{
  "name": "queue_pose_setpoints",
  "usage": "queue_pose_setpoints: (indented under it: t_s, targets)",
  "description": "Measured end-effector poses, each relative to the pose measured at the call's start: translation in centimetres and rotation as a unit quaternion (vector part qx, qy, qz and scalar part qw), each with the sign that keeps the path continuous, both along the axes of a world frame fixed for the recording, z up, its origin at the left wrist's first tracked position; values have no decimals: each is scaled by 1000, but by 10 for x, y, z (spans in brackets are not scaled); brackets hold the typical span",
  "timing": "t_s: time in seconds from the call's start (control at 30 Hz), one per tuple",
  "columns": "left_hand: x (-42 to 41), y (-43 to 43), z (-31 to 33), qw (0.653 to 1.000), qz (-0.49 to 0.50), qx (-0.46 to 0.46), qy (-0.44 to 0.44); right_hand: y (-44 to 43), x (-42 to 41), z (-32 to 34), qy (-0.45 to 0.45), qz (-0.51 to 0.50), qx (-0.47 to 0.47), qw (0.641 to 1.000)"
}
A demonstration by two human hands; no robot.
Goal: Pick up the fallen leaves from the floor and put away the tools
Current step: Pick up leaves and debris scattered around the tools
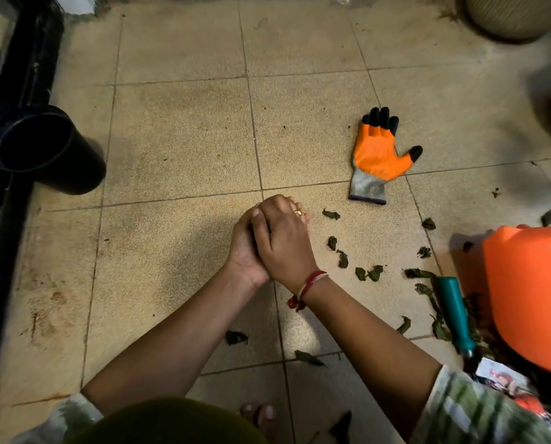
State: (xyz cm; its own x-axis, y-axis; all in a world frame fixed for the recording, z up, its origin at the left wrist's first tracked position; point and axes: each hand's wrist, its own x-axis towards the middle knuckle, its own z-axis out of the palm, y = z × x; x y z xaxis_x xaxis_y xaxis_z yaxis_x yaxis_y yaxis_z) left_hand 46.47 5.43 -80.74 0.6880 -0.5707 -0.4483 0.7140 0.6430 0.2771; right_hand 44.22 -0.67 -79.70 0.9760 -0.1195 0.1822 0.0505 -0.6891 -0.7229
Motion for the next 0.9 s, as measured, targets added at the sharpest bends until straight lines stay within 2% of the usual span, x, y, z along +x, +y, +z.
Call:
queue_pose_setpoints:
  t_s: [0.17,0.3,0.33,0.4,0.43,0.5,0.57,0.63,0.7,0.77,0.9]
  targets:
    - [2,2,9,999,-8,12,52,-8,-1,-2,-6,-29,-143,989]
    - [-9,-7,12,995,-4,57,84,-13,-1,-8,70,-56,-244,966]
    - [-9,-9,12,994,-3,64,84,-13,-3,-9,86,-44,-230,968]
    - [-7,-8,13,991,17,81,103,-17,-10,-11,107,-21,-134,985]
    - [-3,-4,11,987,41,93,127,-21,-16,-12,103,-26,-87,990]
    - [7,7,3,976,98,105,166,-42,-33,-18,82,-80,-60,992]
    - [15,18,-1,969,129,102,183,-73,-53,-29,102,-168,-78,977]
    - [19,25,-4,967,143,100,184,-105,-79,-43,177,-253,-125,943]
    - [20,25,-6,967,145,96,186,-121,-102,-54,257,-294,-145,909]
    - [19,23,-12,966,142,90,195,-119,-109,-61,277,-286,-137,907]
    - [15,20,-13,970,127,79,191,-89,-76,-65,223,-148,-120,956]
